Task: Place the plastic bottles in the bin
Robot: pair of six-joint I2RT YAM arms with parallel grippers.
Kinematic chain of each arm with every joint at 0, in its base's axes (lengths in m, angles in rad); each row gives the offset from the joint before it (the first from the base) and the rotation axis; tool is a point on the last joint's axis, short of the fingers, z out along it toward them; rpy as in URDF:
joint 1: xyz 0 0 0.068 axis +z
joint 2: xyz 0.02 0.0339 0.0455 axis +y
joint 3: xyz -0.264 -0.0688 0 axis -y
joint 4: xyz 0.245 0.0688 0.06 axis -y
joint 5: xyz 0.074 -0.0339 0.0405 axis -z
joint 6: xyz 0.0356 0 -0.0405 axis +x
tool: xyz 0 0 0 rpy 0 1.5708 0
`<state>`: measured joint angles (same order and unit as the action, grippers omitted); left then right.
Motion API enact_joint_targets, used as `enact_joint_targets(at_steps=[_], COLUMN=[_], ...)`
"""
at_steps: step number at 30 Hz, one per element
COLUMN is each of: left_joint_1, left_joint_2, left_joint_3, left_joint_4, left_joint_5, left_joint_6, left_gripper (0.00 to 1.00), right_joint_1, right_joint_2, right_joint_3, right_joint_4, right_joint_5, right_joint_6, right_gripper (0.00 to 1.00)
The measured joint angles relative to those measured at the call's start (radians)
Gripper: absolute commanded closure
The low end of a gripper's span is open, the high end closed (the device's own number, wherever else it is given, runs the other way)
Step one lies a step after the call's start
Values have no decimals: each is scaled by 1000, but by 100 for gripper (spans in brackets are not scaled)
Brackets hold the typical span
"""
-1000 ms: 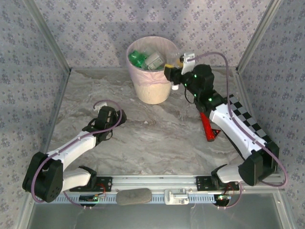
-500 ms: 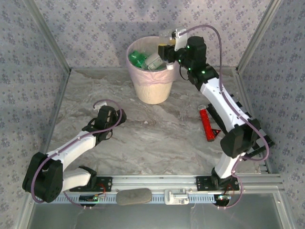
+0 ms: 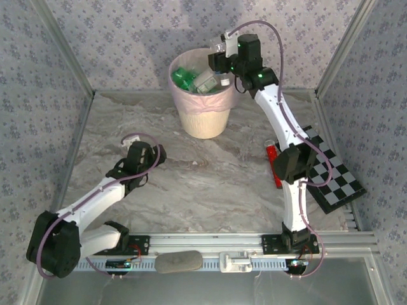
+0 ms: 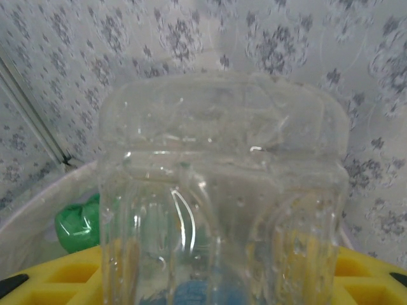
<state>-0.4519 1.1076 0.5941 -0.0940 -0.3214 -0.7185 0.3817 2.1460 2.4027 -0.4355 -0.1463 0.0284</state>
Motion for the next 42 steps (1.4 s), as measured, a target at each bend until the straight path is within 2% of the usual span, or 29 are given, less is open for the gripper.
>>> enact_joint_targets(at_steps=[6, 17, 18, 19, 20, 27, 34, 42], left_joint_1=[0, 0, 0, 0, 0, 17, 48, 107], left_joint_2=[-6, -6, -6, -7, -8, -19, -19, -19], left_joint_3=[0, 0, 0, 0, 0, 4, 27, 67], left_joint_4=[-1, -10, -11, -11, -11, -16, -16, -17], left_joint_5=[-8, -14, -18, -23, -29, -64, -77, -145], left_joint_6=[3, 4, 7, 11, 15, 48, 71, 138], left_gripper=[0, 0, 0, 0, 0, 0, 0, 0], right_joint_1=[-5, -19, -19, -19, -18, -18, -18, -17], right_joint_2=[41, 66, 66, 66, 66, -1, -244, -571], right_joint_3=[25, 58, 61, 65, 68, 39, -216, -788], right_joint_4=[-67, -85, -85, -85, -85, -93, -32, 107], right_joint_5=[8, 19, 20, 24, 31, 64, 81, 145], right_joint_6=[1, 17, 15, 13, 10, -21, -31, -29], right_gripper=[49, 17, 13, 4, 1, 1, 1, 1])
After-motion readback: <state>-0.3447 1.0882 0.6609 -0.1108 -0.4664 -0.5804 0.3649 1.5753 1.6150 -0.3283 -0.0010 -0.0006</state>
